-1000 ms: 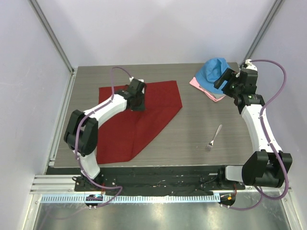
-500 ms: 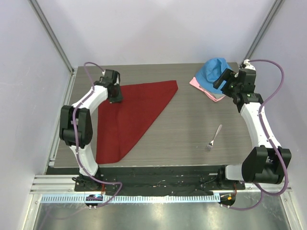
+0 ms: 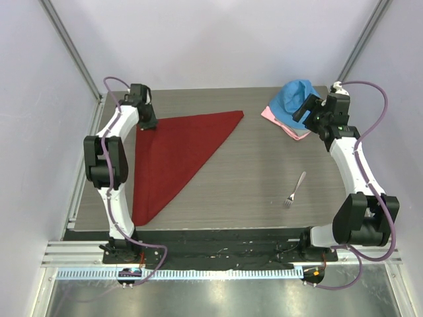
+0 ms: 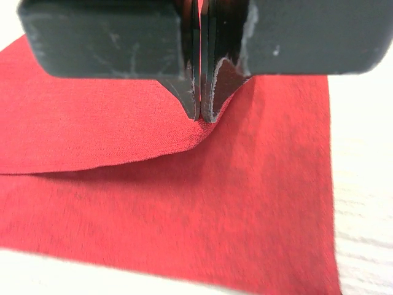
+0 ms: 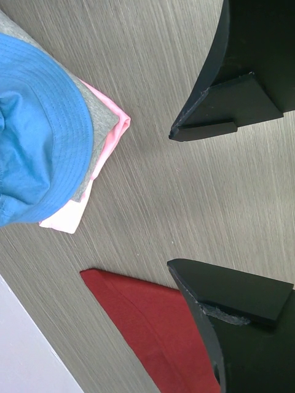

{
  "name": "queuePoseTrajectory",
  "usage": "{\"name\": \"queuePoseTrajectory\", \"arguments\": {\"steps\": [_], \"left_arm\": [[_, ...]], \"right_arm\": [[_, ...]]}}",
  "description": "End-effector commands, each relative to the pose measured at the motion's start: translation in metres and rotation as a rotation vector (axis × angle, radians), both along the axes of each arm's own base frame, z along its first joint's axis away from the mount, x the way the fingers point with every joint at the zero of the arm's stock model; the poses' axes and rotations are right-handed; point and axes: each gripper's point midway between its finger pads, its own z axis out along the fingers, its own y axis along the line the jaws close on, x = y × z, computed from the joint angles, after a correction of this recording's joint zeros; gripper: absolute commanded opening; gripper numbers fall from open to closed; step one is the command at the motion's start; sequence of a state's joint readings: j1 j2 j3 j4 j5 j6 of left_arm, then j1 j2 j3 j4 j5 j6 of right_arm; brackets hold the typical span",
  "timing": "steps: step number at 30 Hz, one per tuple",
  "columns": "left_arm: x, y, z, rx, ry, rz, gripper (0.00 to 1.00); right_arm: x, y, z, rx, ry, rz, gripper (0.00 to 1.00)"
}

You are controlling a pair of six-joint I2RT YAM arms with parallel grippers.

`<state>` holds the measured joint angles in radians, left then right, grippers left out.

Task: Fold the napkin, place the utensils inside, and roll it up
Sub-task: Fold the napkin

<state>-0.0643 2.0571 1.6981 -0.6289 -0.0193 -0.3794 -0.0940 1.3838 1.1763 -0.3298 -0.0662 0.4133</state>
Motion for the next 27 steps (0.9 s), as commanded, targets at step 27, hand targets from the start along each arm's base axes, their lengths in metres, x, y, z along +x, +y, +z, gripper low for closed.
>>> {"name": "queuePoseTrajectory", "arguments": {"steps": [27], "left_arm": [[0.048, 0.068, -0.003, -0.015, 0.013, 0.060, 0.00]], "right_arm": [[0.022, -0.003, 0.027, -0.014, -0.081, 0.004, 0.86]]}}
